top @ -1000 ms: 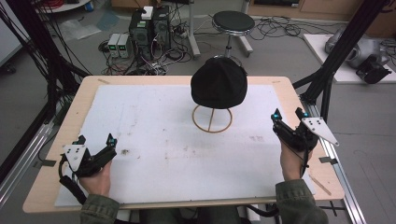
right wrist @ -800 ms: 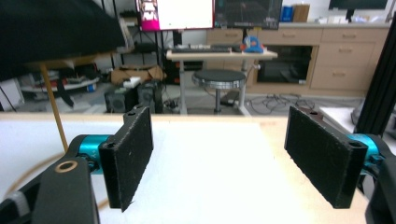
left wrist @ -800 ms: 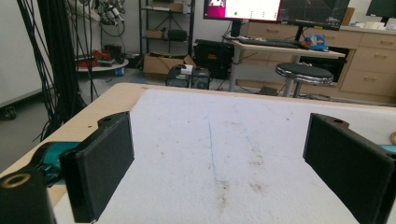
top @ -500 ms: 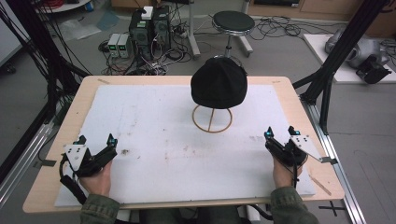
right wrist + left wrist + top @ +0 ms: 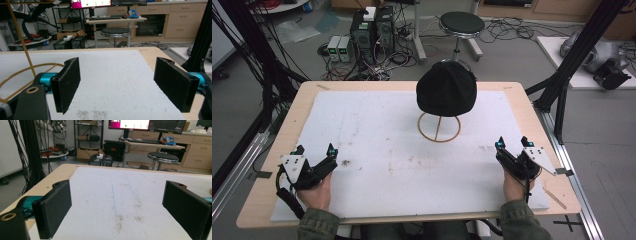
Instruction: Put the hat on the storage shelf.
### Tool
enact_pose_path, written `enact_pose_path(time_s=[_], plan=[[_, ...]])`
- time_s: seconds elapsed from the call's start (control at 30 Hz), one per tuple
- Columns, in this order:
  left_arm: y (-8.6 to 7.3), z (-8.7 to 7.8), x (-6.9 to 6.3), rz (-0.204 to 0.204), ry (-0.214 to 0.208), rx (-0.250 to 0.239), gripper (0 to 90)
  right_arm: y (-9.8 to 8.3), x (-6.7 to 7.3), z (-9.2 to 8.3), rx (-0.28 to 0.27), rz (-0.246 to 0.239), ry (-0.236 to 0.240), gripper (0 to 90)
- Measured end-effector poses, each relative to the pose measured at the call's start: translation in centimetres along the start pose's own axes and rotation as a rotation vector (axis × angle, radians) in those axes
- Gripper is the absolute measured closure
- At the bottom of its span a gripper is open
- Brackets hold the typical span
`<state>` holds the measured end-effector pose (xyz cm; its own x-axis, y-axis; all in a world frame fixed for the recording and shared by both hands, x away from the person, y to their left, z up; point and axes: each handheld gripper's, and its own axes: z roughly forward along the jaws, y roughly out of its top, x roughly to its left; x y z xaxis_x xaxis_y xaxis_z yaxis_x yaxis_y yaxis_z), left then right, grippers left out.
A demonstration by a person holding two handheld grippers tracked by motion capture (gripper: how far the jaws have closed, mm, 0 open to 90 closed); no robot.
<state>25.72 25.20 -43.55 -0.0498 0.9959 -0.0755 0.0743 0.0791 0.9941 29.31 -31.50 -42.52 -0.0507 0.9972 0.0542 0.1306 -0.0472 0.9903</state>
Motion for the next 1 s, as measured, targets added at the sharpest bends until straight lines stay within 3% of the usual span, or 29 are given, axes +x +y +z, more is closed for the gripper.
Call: enact_pose_path(time_s=[0.63, 1.0], plan=[[-0.06, -0.01, 0.19, -0.014, 0.001, 0.003, 8.9, -0.25, 0.44, -0.16, 0.008, -0.046, 0.020, 20.8], [-0.19, -0.17, 0.12, -0.014, -0.009, 0.010, 9.0, -0.41, 0.12, -0.60, 0.014, -0.012, 0.022, 20.8]])
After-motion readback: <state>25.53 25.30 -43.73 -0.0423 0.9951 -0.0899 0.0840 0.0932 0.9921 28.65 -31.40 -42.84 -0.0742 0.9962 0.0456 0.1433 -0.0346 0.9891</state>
